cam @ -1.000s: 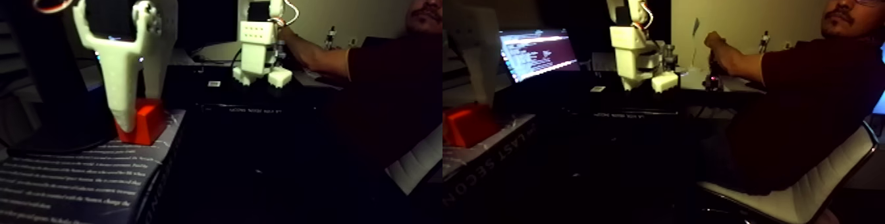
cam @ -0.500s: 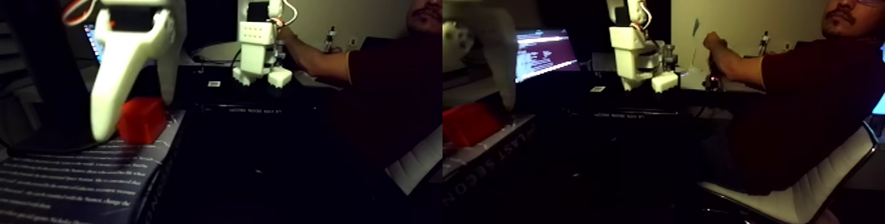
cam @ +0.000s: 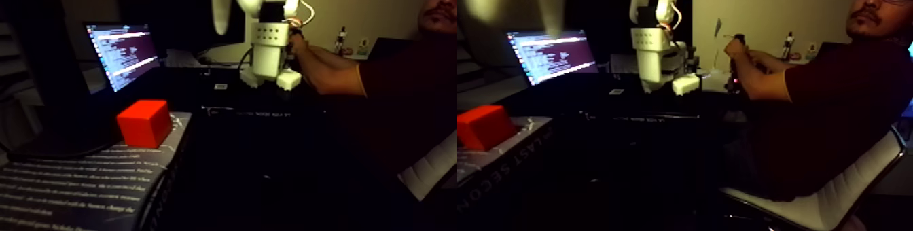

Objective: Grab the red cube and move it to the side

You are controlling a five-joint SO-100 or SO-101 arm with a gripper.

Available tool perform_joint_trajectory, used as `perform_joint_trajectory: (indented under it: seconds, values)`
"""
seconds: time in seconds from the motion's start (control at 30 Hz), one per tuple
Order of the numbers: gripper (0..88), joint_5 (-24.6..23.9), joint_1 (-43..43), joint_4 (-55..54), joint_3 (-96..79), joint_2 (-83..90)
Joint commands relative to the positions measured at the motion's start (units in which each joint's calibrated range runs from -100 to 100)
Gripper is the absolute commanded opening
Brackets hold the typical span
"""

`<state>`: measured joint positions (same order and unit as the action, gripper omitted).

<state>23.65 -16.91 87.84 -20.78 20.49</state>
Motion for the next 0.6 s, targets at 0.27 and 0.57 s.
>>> perform_joint_trajectory:
  seconds: [0.27,0.57]
  values:
    - [0.5,-16.4,15.7,-15.0,-27.9,25.8]
    - [0.5,-24.3,20.9,-25.9,-52.4,47.7]
